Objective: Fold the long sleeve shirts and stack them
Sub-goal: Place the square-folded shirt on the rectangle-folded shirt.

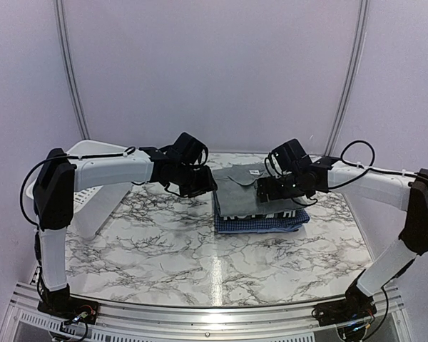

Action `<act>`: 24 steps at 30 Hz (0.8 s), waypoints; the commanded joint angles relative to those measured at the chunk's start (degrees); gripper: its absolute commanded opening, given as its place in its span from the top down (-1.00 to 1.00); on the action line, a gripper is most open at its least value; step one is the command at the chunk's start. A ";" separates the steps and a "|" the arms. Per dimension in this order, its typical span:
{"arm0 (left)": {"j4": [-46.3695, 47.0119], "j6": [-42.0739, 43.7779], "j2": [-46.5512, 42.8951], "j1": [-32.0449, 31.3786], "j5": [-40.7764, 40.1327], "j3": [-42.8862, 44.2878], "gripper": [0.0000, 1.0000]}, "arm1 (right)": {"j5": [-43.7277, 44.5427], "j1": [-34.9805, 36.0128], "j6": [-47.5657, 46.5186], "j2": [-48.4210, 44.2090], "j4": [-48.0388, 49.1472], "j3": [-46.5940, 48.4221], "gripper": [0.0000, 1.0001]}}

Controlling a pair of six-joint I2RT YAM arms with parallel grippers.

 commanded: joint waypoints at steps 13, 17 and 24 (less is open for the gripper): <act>0.31 4.18 -8.49 4.37 0.28 -4.05 0.08 | 5.81 14.28 17.90 -21.45 -9.41 -15.56 -0.97; 0.34 4.50 -12.03 4.60 -0.32 -6.66 -0.04 | 5.15 17.35 23.14 -22.65 -9.98 -20.72 -0.97; 1.27 4.45 -19.20 4.51 -1.25 -13.36 -0.44 | -0.03 15.47 24.26 -19.87 2.63 -29.52 -0.97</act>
